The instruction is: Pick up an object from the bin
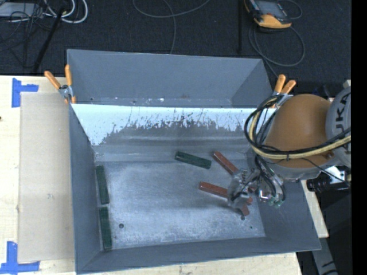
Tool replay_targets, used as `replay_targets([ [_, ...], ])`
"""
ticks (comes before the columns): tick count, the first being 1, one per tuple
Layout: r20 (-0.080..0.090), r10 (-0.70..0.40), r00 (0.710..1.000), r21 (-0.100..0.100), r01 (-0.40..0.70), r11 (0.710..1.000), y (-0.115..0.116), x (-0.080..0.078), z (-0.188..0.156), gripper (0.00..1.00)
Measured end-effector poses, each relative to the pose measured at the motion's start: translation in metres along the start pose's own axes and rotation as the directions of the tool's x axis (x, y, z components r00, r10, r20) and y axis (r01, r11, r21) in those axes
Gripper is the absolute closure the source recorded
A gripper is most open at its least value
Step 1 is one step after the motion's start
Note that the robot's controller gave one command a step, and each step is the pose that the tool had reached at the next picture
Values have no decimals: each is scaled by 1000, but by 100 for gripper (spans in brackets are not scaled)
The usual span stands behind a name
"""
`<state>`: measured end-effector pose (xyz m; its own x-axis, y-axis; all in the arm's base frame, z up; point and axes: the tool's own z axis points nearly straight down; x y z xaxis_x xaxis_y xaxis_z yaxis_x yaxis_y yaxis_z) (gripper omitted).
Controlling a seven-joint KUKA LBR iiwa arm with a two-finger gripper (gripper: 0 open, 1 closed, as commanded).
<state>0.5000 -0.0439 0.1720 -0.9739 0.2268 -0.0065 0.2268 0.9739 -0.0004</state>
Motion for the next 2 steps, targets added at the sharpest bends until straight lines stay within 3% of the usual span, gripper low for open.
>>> replay_targets([
  [1,0,20,1000,-1,-20,1000,-8,-14,-56,100],
  [2,-6,21,1000,-1,-21,1000,-8,-13,-52,0],
])
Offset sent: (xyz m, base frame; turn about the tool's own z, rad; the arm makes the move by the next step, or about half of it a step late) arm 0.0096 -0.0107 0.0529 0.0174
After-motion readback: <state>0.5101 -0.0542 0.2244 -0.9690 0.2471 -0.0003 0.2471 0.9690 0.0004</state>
